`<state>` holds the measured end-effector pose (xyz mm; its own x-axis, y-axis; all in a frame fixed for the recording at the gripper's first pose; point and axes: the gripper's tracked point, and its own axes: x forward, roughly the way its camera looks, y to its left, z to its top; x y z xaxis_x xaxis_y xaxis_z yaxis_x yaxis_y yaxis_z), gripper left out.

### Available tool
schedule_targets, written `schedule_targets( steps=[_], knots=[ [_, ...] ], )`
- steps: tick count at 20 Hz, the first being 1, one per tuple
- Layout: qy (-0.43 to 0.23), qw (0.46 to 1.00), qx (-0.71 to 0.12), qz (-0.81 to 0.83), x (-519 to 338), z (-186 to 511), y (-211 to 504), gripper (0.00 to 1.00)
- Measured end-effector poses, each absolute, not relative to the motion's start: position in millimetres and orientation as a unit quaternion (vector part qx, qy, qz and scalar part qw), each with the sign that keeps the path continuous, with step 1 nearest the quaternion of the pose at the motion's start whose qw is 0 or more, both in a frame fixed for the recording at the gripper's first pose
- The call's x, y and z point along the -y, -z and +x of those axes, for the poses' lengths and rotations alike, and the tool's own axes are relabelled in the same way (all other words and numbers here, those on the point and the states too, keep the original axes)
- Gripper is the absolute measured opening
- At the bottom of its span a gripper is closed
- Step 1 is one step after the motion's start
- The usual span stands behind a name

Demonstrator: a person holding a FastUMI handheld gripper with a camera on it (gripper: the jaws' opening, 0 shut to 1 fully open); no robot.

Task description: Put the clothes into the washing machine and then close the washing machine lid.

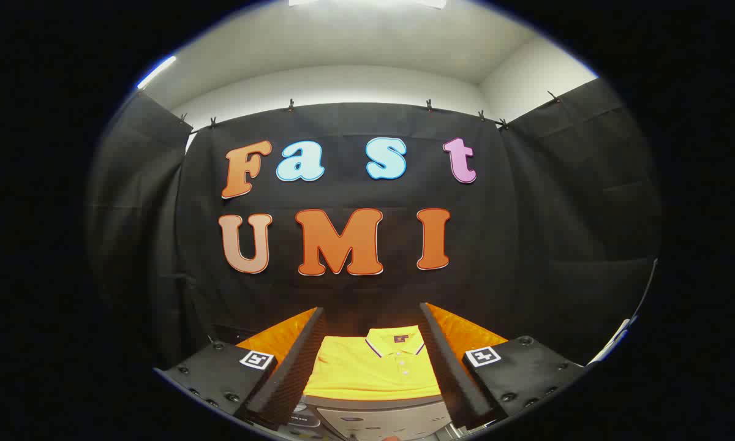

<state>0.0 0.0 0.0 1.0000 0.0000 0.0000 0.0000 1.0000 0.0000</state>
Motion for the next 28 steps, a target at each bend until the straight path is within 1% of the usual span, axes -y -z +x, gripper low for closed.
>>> schedule_targets(
  steps=[17, 23, 28],
  knots=[
    [0.003, 1.0, 0.002, 0.004, 0.1, 11.8, -2.8, 0.98],
    [0.01, 1.0, 0.003, -0.001, 11.4, 12.4, -6.1, 0.98],
    [0.023, 1.0, 0.007, 0.002, 28.7, 29.0, -6.7, 0.98]
  ],
)
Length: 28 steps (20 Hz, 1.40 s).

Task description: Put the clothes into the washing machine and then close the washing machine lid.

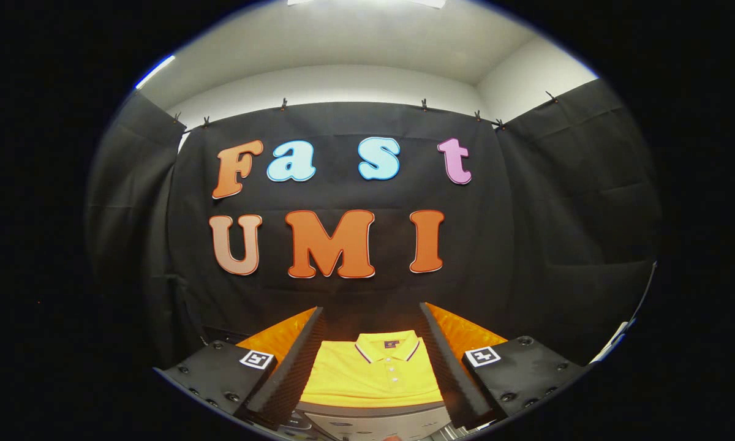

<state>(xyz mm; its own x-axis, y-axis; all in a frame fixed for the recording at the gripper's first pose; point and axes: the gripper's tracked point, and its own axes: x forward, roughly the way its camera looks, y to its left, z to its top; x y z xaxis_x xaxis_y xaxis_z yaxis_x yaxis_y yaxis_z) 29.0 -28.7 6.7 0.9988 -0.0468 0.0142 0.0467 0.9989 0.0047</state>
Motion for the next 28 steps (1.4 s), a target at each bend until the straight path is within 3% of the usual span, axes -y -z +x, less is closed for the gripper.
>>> schedule_targets(
  steps=[10, 19, 28],
  knots=[
    [0.011, 0.999, -0.043, 0.009, 50.0, 106.6, 40.1, 0.98],
    [-0.003, 0.987, -0.158, 0.012, 65.4, 195.9, 144.7, 0.98],
    [-0.003, 0.959, -0.281, 0.032, 74.9, 235.8, 249.1, 0.99]
  ],
)
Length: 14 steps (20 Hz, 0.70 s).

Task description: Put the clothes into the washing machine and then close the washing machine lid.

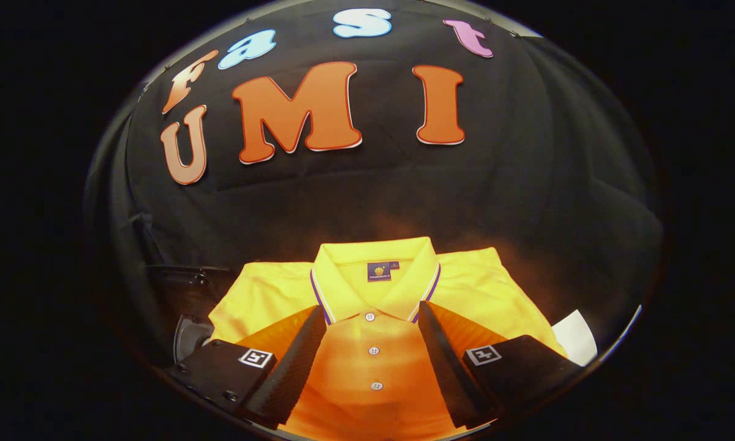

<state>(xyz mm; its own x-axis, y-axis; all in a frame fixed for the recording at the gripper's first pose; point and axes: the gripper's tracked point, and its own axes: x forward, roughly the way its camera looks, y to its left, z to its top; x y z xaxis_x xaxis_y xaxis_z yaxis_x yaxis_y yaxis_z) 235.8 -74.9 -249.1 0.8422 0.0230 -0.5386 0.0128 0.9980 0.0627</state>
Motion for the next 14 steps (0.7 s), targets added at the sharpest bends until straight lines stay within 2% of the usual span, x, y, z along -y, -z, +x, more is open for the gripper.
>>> schedule_targets(
  steps=[8, 14],
  knots=[
    [0.011, 0.935, -0.353, 0.021, 83.6, 231.4, 282.3, 1.0],
    [0.013, 0.921, -0.389, 0.014, 81.5, 229.2, 286.4, 0.93]
  ],
)
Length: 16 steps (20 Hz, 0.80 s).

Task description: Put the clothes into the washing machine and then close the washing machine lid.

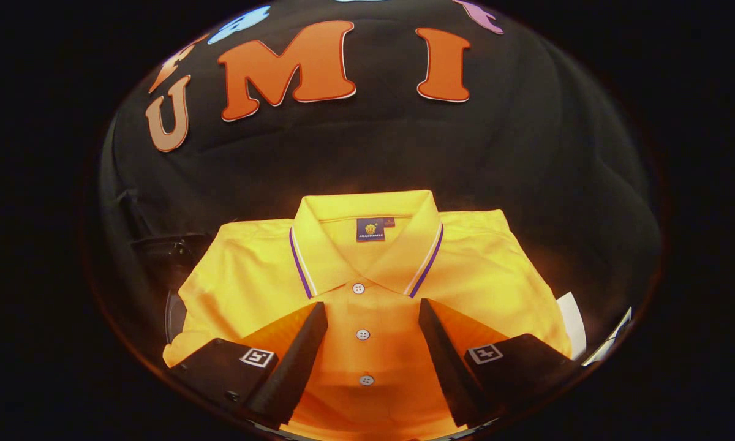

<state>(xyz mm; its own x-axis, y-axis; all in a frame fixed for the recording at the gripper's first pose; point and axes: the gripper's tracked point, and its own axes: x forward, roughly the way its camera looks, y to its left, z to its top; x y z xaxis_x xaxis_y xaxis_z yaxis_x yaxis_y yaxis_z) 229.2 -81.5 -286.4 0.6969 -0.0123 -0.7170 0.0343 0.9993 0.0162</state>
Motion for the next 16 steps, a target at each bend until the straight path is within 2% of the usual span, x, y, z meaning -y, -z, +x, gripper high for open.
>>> schedule_targets(
  steps=[4, 7, 8, 10, 14, 15, 16],
  knots=[
    [0.009, 0.908, -0.42, 0.013, 72.8, 229.7, 286.5, 0.86],
    [-0.002, 0.899, -0.439, 0.008, 70.0, 231.9, 286.1, 0.5],
    [-0.005, 0.895, -0.446, 0.008, 66.8, 230.5, 286.6, 0.5],
    [0.0, 0.891, -0.454, 0.021, 63.1, 234.9, 286.3, 0.3],
    [0.002, 0.878, -0.477, 0.026, 62.1, 233.0, 283.3, 0.26],
    [0.011, 0.881, -0.471, 0.031, 64.0, 236.6, 283.4, 0.13],
    [0.015, 0.886, -0.462, 0.033, 65.2, 234.5, 282.5, 0.13]
  ],
)
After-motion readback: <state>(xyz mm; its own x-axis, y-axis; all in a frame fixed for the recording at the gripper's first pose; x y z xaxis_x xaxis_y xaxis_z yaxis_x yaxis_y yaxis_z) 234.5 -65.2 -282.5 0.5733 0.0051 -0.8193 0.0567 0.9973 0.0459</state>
